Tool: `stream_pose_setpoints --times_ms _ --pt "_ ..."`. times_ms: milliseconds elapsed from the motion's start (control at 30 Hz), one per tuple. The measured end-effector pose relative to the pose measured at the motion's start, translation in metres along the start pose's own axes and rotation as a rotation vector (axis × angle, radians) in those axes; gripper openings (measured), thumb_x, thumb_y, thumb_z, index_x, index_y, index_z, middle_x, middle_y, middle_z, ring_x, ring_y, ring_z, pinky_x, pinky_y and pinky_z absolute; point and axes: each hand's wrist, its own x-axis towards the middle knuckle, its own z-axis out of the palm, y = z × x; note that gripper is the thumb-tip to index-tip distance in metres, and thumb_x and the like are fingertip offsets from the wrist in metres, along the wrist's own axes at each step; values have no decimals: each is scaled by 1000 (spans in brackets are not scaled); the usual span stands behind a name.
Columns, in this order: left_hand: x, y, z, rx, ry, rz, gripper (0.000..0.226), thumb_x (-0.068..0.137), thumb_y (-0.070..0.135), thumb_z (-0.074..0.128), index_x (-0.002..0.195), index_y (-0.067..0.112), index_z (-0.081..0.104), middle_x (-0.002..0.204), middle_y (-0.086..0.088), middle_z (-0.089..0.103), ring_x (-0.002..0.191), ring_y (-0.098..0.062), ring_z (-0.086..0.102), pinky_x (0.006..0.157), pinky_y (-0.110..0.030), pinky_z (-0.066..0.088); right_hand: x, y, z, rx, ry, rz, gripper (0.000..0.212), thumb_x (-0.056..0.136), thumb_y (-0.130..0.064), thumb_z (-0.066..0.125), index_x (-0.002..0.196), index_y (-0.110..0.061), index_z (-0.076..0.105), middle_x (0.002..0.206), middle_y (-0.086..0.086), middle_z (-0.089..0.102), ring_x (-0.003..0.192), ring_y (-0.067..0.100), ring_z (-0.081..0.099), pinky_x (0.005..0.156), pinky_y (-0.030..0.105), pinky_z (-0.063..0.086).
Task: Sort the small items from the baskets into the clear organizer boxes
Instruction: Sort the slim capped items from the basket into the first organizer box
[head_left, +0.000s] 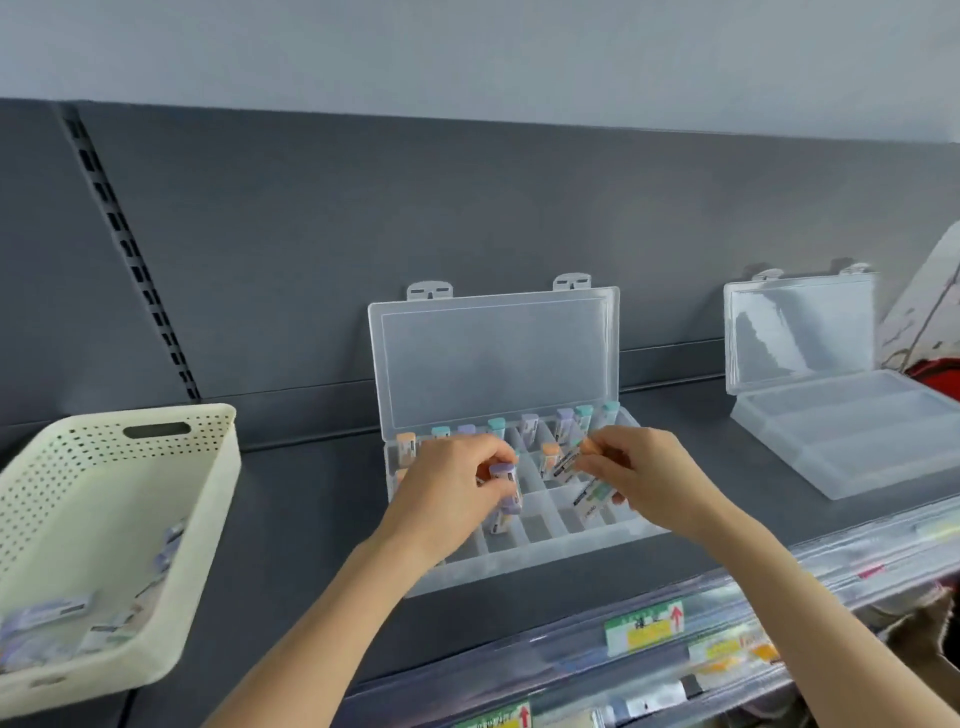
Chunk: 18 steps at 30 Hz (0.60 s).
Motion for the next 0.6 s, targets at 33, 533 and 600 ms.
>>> stream_pose_setpoints --times_ms 33,533,600 --pt "2 3 7 4 -17 -5 13 85 17 68 97 23 70 94 9 69 82 -6 63 78 -21 53 2 7 -3 7 -18 -14 22 91 -30 60 80 -12 66 69 -1 64 55 10 60 56 27 54" --pt "29 10 65 502 -211 -29 10 89 22 61 98 22 67 100 4 68 91 -17 60 84 -29 48 20 43 -5 15 -172 -157 27 92 -31 59 86 -6 66 77 7 65 67 27 61 65 46 52" --pt "31 7 68 560 -213 -5 11 89 22 59 97 22 67 100 4 67 91 -17 58 88 -31 47 21 43 -6 13 -171 -157 27 92 -31 58 88 -6 67 79 7 65 67 25 61 66 44 53"
